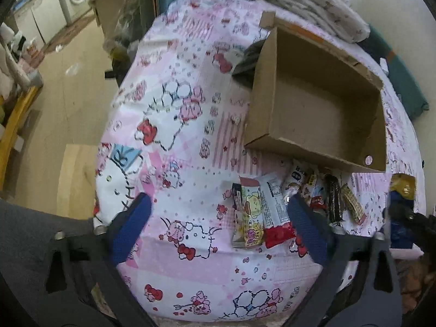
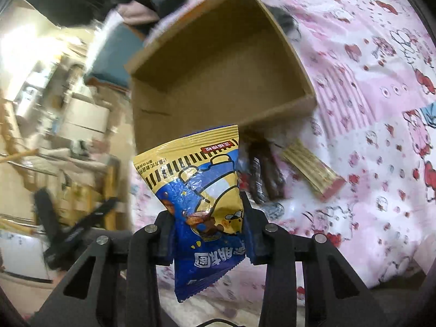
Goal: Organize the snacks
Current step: 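Grasp the blue-and-yellow chip bag with the right gripper and lift, then grasp the yellow wafer bar with the left gripper while the right gripper holds the chip bag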
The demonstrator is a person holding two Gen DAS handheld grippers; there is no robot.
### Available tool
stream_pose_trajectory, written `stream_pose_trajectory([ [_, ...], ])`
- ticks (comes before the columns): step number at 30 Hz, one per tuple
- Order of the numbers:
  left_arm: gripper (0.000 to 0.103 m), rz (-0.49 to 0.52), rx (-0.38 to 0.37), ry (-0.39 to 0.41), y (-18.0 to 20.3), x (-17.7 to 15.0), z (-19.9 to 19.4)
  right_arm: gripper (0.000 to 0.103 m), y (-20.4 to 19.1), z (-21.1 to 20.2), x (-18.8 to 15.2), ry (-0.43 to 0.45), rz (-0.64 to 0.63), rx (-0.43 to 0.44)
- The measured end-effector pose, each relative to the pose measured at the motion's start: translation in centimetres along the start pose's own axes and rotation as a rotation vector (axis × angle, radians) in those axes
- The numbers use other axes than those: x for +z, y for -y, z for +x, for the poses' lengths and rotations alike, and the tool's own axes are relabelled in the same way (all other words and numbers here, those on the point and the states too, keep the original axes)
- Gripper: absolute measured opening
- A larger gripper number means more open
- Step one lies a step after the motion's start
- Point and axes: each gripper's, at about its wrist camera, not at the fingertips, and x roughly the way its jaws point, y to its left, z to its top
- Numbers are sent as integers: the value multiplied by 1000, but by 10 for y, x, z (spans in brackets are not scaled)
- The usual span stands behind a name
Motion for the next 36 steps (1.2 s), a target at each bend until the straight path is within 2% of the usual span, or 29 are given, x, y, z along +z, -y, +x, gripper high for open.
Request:
stream_pose_trajectory([
  [4,69,-6,-11,-106,4,-1,27,39,16,3,-6,-8,44,15],
  [6,64,-7,-14,-152,8,-3,42,39,23,6,-4,-12,77,30],
  [11,41,-6,-33,-239,21,-8,71,39,19,13,-3,-17,72,43],
  [16,40,34,-19,-279,41,-15,90,39,10,19,-7,-16,64,49],
  [19,25,66,26,-285,52,-18,98,39,8,19,-7,-16,56,46],
  [21,21,80,30,-290,59,-20,101,39,7,20,-7,-16,55,38],
  [23,10,94,25,-265,65,-20,95,39,8,20,-8,-15,53,29],
  [32,9,69,-97,-202,64,-11,37,39,3,23,-8,-25,45,58],
  [36,9,58,-124,-153,53,4,12,39,-1,18,-8,-13,40,119],
])
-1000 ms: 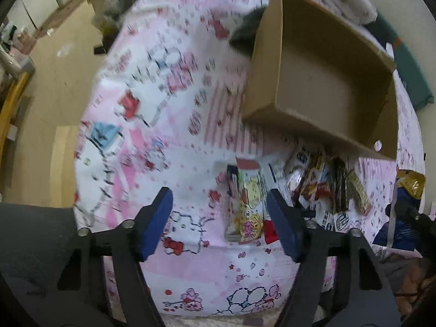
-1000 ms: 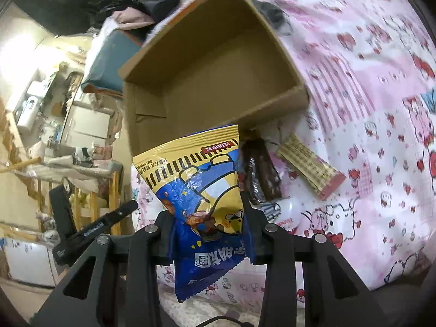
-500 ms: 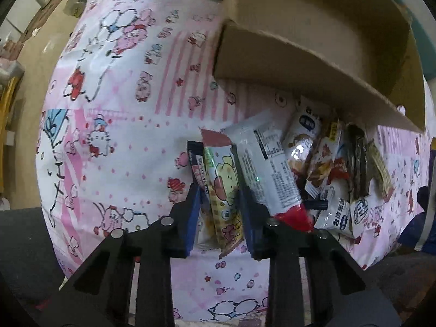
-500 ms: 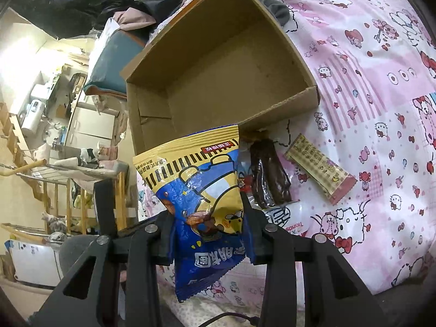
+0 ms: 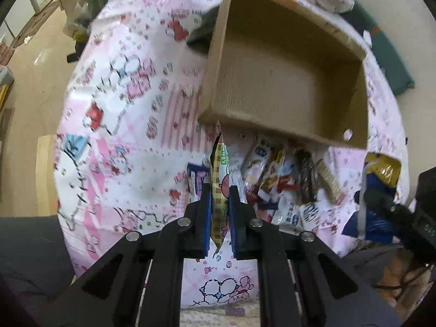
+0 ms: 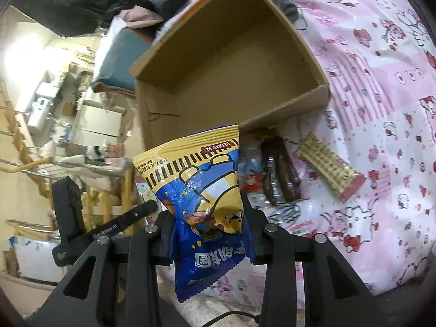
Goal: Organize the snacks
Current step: 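Grasp the yellow wafer bar with the left gripper while the right gripper holds the chip bag, then lower the wafer bar and chip bag into the box and open both grippers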
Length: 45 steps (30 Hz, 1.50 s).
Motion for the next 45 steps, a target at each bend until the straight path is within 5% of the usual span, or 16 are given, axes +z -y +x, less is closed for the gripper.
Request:
stream_pose_trajectory([
  [13,9,19,-31,145,5,70,-47,39,-27,-7,50,80,-62,-12],
  [26,9,148,25,186,46,110,-7,39,-13,25,104,164,-67,-91],
  [45,10,202,126,169,62,122,51,42,3,58,106,138,-131,-257],
])
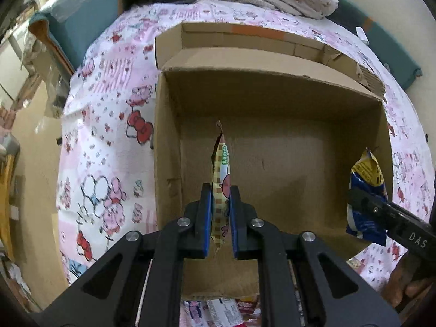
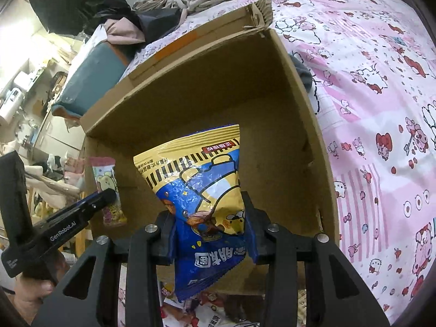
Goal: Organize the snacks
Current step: 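Lower the wafer bar and chip bag into the box and open both grippers, then withdraw both grippers from the box back over the snack pile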
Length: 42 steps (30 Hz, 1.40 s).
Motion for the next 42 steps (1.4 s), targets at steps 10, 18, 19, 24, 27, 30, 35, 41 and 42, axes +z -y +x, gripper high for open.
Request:
stream_pose_trajectory([
  [10,11,10,1,13,2,0,-1,56,-2,-3,4,31,17,6],
  [18,17,3,-32,27,5,-2,-10,91,-10,-17,7,106,-16,-6],
  [19,28,8,-36,31,6,-2,-11,91,-11,-18,7,110,-24,-5],
  [24,78,3,-50,64,6,-4,-20,93,-15,-23,7,114,-39,1],
  [27,85,6,-62,76,4,-6,-26,93,-17,-27,6,122,-43,9],
  [30,85,16,-75,80,4,-10,-30,93,-19,-31,5,129,-47,13],
  [35,85,-12,-75,101,-1,-12,-41,93,-21,-40,-2,123,-64,-7],
  [41,85,4,-130,118,-5,-14,-53,93,-23,-62,-11,156,-65,5],
  [42,85,10,-130,128,-5,-14,-56,93,-23,-63,-13,157,-65,0],
])
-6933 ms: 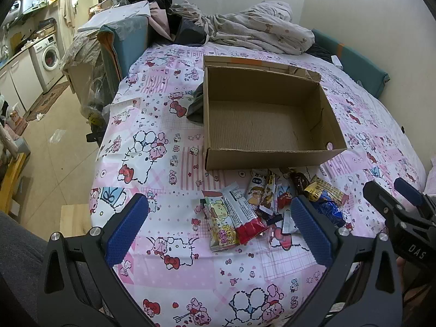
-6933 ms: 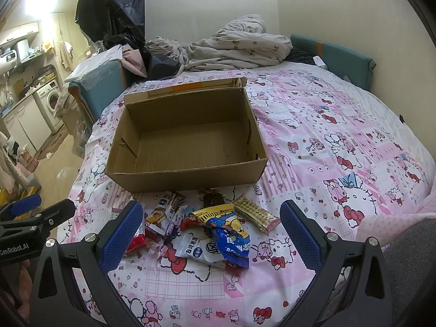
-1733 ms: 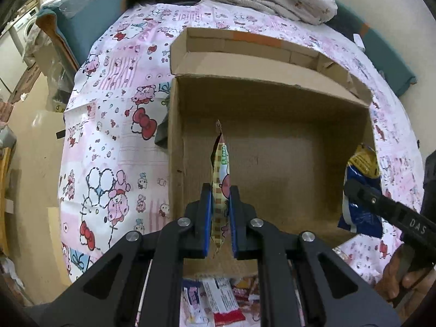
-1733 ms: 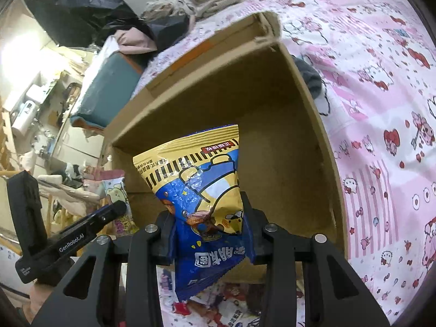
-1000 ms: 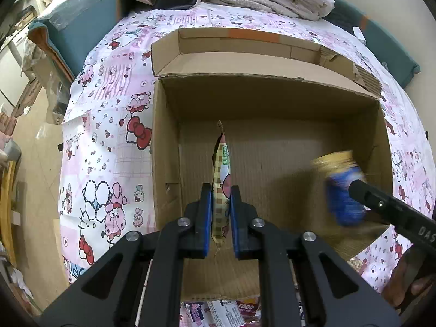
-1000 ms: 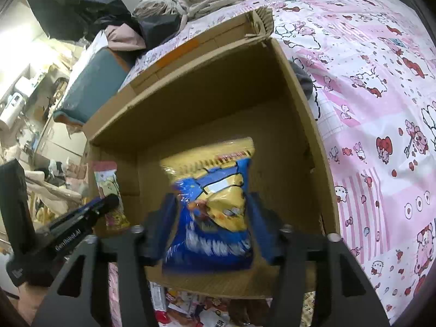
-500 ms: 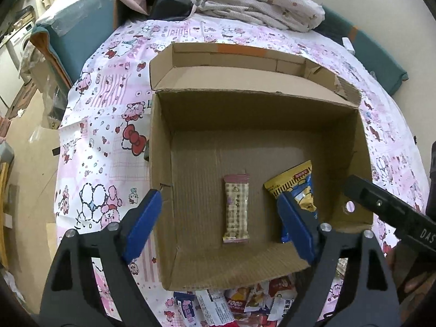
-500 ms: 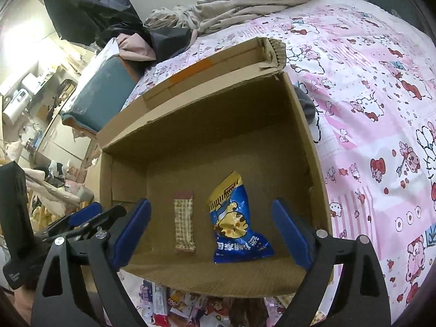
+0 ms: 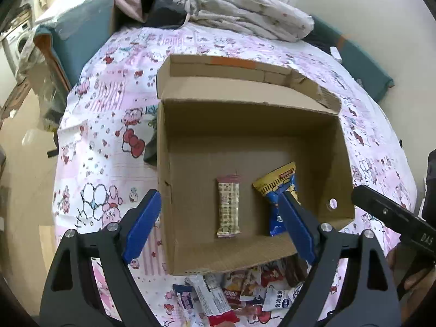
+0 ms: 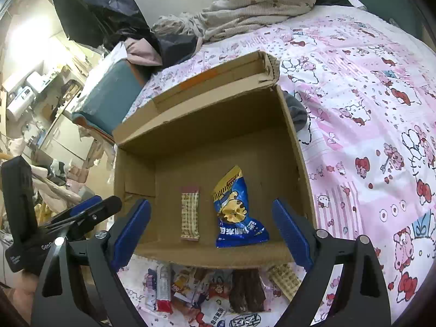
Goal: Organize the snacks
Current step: 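Withdraw both grippers from the box back over the snack pile, then grasp the blue-white stick packet with the left gripper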
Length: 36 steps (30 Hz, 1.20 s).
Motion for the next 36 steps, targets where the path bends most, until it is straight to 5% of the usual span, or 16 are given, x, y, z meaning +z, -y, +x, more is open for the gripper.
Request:
stream_pose_trajectory([
  [5,102,-15,8,32,-5,-3,-17,93,-3,-10,-5,5,-7,3],
  [22,102,-97,64,-10,-34,-55,-48,93,-8,-55,-57,30,19,-22],
  [26,102,-101,76,-23,-37,-64,-48,93,6,-55,-71,-14,104,28],
  [31,102,-114,71,-49,-41,-75,-43,93,16,-54,-83,-47,139,-40],
  [36,102,-171,68,-121,-54,-88,-29,93,48,-31,-97,-150,318,-43],
])
